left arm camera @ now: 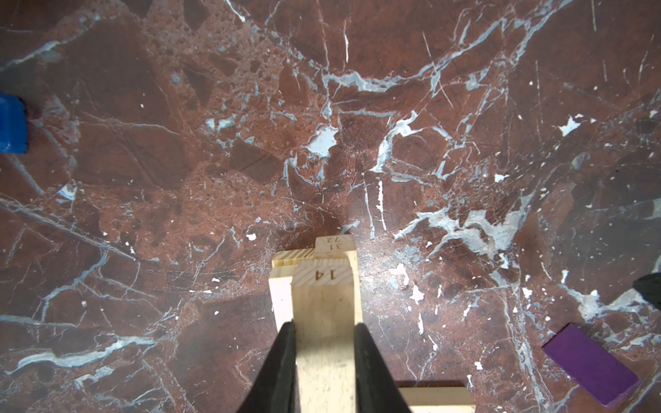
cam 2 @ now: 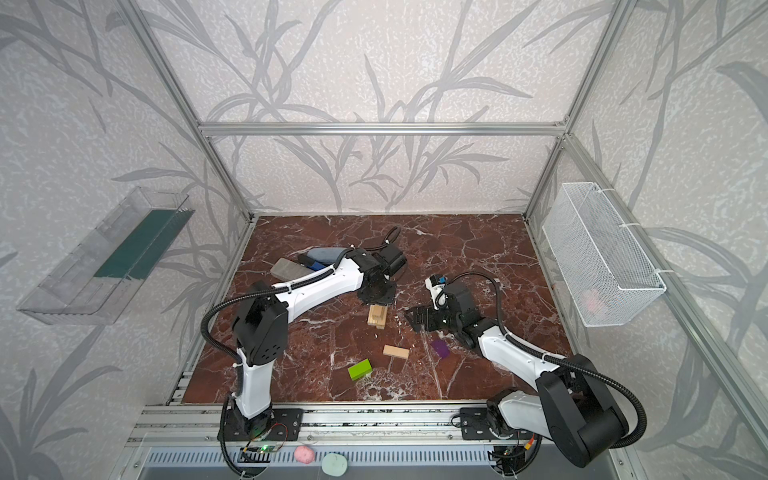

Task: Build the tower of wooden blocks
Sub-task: 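Press the held block upright against the standing group with the left gripper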

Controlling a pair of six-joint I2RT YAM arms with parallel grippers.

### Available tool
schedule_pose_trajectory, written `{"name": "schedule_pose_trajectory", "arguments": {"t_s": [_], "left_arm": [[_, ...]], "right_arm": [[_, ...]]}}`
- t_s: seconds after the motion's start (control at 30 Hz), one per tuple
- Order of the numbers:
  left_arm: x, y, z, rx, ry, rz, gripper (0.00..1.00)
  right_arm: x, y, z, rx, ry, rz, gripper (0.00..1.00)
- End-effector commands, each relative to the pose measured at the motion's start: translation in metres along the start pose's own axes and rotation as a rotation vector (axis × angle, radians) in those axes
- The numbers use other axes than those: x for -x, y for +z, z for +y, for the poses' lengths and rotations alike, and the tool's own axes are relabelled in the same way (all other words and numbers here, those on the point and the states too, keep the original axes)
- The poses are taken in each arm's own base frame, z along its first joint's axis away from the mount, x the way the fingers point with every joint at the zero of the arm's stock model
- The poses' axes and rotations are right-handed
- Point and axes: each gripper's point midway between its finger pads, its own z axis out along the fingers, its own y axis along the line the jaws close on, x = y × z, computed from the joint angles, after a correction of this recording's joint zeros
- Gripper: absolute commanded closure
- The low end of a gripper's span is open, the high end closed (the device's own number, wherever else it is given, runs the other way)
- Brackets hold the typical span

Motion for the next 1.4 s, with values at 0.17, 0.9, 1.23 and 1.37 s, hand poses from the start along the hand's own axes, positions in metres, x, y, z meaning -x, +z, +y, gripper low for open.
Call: {"name": "schedule_pose_trajectory", "arguments": {"t_s": [0.17,0.9,1.23,1.37], "left_arm": [[0.0004,0.0005,-0.0006,0.023,0.028,0.007,0.72],[-0.0004,0.0019,0.0021,0.041,0.045,0.015,0.70],[-0.0006,0.0027,0.0014,0.040,0.057,0.020,0.73],[-0.0007,0.0029,0.0022,0.045,0.061,0.021,0.73]], "right_arm": [[0.0018,-0.0034,0.0003,0.007,0.004,-0.020,0.01],[0.0017,-0.0047,0.0003,0.008,0.004,-0.023,0.01],[0.0028,-0.0051,-0.0007,0.006,0.008,-0.026,0.01],[0.0021,-0.0051,-0.0010,0.006,0.009,-0.024,0.01]]}}
